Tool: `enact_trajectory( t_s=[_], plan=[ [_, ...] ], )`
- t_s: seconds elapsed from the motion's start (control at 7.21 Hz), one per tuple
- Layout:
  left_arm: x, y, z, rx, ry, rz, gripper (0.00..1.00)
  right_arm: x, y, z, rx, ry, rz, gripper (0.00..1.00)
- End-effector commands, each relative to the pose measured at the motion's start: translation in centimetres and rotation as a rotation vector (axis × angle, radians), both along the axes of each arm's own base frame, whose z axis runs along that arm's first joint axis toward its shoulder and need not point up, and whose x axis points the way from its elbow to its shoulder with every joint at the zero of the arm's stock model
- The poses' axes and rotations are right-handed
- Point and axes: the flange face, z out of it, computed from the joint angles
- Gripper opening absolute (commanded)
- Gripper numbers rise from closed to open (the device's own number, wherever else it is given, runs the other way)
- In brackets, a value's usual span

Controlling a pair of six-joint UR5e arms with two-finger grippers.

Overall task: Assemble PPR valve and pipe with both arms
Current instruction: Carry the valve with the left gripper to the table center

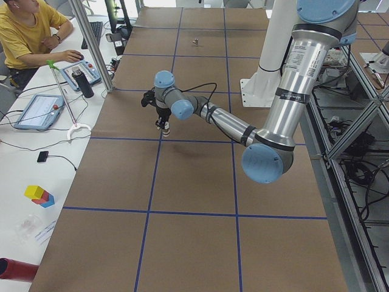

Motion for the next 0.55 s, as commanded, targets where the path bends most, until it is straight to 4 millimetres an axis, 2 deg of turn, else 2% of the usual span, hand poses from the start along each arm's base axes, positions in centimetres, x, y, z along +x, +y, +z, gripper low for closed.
enact_trajectory(
  t_s=[0.0,0.14,0.28,0.42],
  plan=[
    [11.5,3.5,-10.4,-0.095,-0.014,-0.021,0.00,-0.1,0.0,0.1,-0.002,0.000,-0.002,1.00],
    [15.2,5.4,-14.2,-0.151,-0.016,-0.056,0.00,-0.1,0.0,0.3,-0.006,-0.001,-0.002,1.00],
    [18.3,7.1,-15.9,-0.224,-0.003,-0.100,0.00,-0.1,0.0,0.3,-0.006,-0.001,-0.002,1.00],
    [21.7,7.9,-18.9,-0.286,0.015,-0.178,0.00,-0.1,0.0,0.3,-0.006,-0.001,-0.002,1.00]
  ],
)
